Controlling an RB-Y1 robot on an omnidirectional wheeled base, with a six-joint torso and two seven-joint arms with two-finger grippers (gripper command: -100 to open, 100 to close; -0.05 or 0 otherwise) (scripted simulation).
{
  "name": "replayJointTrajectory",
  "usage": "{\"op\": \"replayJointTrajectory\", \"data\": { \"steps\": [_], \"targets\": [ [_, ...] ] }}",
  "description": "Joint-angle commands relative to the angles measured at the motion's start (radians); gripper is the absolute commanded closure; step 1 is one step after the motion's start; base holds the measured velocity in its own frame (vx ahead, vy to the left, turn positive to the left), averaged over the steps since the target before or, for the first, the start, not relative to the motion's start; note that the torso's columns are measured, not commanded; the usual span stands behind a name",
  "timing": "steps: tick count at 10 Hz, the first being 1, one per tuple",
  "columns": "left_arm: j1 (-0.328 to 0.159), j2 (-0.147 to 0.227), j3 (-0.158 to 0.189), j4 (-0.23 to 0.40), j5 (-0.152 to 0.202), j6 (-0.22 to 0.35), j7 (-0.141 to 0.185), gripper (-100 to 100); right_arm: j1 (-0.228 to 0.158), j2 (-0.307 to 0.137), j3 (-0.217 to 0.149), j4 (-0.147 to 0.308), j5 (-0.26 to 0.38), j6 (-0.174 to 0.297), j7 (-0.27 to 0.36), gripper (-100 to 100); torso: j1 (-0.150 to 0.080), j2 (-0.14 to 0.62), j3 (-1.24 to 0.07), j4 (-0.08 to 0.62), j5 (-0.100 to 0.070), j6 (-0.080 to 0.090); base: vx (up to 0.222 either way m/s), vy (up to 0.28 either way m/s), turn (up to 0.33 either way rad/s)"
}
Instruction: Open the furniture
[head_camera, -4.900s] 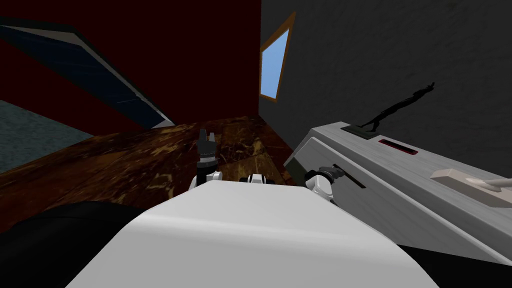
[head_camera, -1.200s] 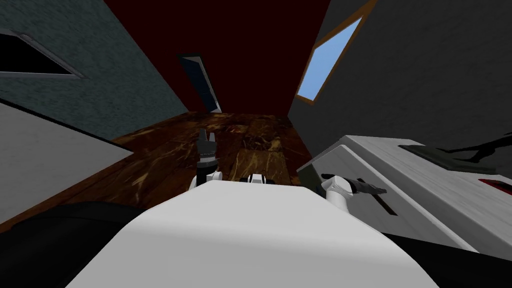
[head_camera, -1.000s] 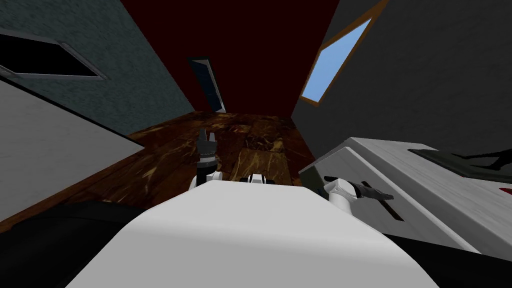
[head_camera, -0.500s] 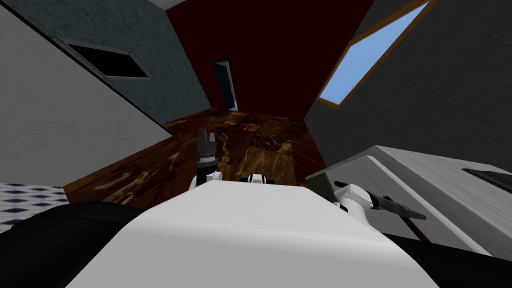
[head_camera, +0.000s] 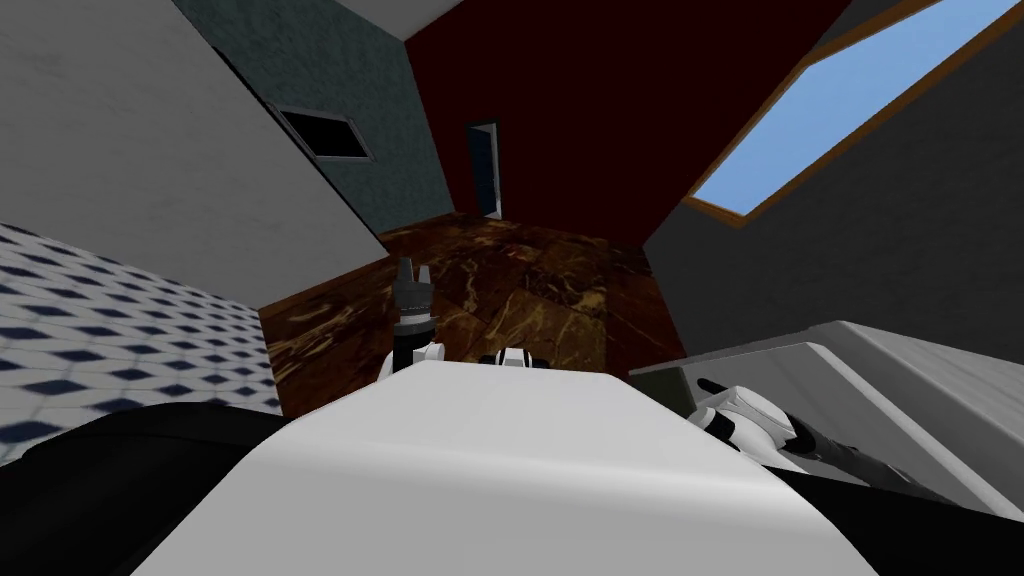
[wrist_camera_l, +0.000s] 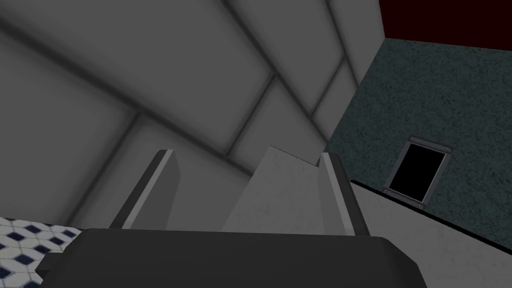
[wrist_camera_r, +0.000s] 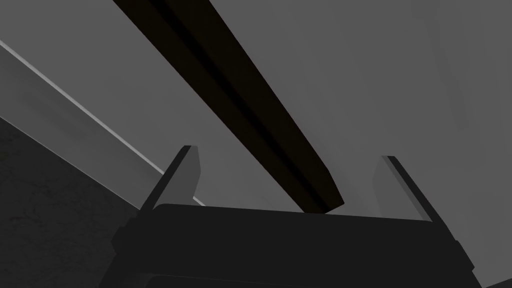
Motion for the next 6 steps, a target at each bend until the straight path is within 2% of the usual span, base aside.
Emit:
{"op": "replayJointTrajectory", "data": {
  "steps": [1,2,3,4,6],
  "targets": [
    [0.0,0.0,0.0,0.0,0.0,0.0,0.0,0,0.011,-0.002,-0.033,-0.013,-0.018,0.004,0.011,-100,0.0,-0.002,-0.001,0.0,0.0,0.0,-0.036,0.02,0.055],
    [0.001,0.0,0.0,0.0,0.0,0.0,0.0,0,0.006,-0.017,-0.042,0.01,-0.019,0.007,0.018,100,-0.002,-0.005,-0.003,-0.001,-0.001,0.001,-0.001,0.009,-0.006],
    [0.001,0.0,0.0,0.0,0.0,0.0,0.0,0,0.007,0.035,0.0,-0.045,-0.025,-0.009,0.062,100,-0.002,-0.005,-0.004,-0.002,0.0,0.001,0.094,-0.038,-0.273],
    [0.001,0.0,0.001,0.0,0.0,0.0,0.0,0,0.007,0.035,0.0,-0.036,-0.025,-0.009,0.062,100,0.0,-0.005,-0.003,-0.002,0.001,0.006,0.125,-0.054,-0.35],
    [0.001,0.0,0.0,0.0,0.0,0.0,0.0,0,0.007,0.035,0.0,-0.069,-0.025,-0.009,0.062,100,-0.004,0.006,0.004,0.001,-0.002,0.006,0.047,-0.009,-0.079]
  ]
}}
